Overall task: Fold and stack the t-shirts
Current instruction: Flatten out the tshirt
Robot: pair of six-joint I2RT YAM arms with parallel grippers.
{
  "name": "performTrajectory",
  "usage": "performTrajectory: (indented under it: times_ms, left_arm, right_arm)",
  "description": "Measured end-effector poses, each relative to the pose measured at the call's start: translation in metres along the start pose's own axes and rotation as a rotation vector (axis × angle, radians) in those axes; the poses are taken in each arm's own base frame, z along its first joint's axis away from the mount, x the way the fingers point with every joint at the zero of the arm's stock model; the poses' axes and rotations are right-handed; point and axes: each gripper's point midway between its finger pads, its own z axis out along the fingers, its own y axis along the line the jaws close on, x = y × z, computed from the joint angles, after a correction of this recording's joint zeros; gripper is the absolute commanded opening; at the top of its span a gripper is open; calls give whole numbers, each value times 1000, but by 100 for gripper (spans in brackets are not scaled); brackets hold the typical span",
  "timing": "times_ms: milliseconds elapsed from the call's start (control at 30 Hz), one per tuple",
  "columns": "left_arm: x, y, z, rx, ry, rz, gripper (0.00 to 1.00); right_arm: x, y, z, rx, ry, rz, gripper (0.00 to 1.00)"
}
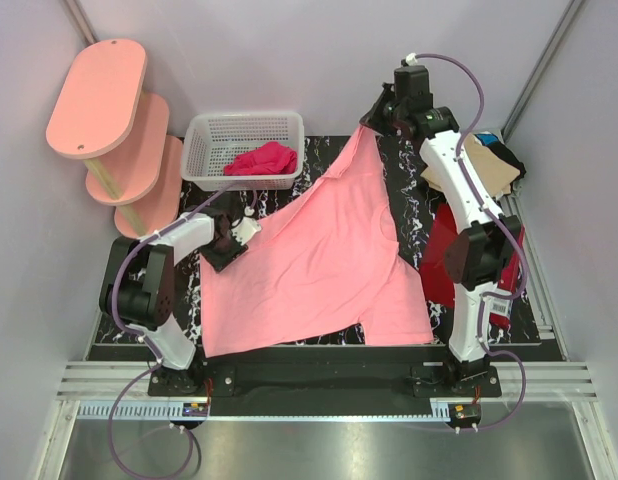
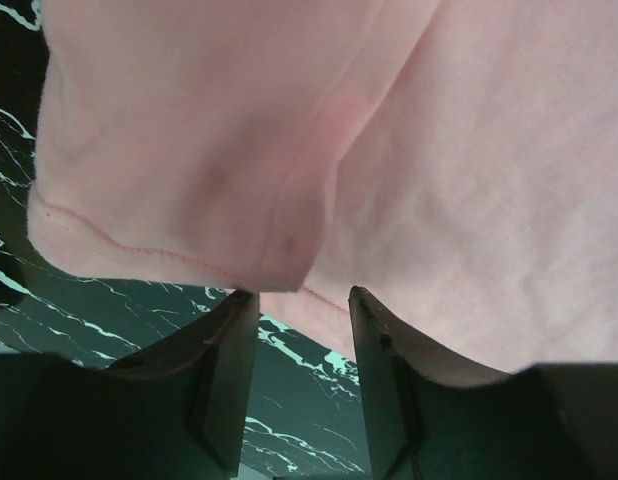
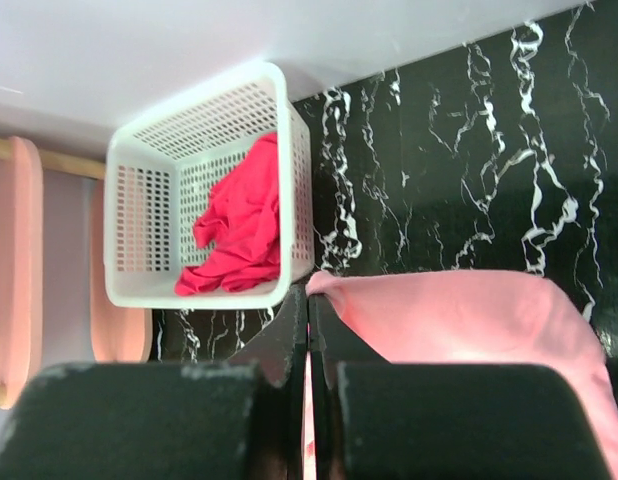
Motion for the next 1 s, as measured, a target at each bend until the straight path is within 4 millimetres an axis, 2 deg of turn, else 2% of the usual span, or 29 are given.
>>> performTrajectory:
  times_ms: [33,100,500,667,800,1000]
  left_arm:
    - [0,1,0,-5,-1,-1,58]
    - [-1,2,0,-11,-3,-6,61]
    - [-13,11,-4,-39,-40,-30,61]
    - [-22,16,-8,-49,-60,-45,60]
    - [-30,21,-12,-58,-85,-57,54]
    - [-31,17,-5,-43,-73,-55,49]
  right_arm:
    - [2,-1,0,5,6,0,0]
    - [6,-5,1,17,22,0,0]
    - [57,-41,18,92,148,8,0]
    - [65,-48,22,103,164,9,0]
    - [70,-51,24,108,172,10,0]
    - [68,-49,26,100,163,10,0]
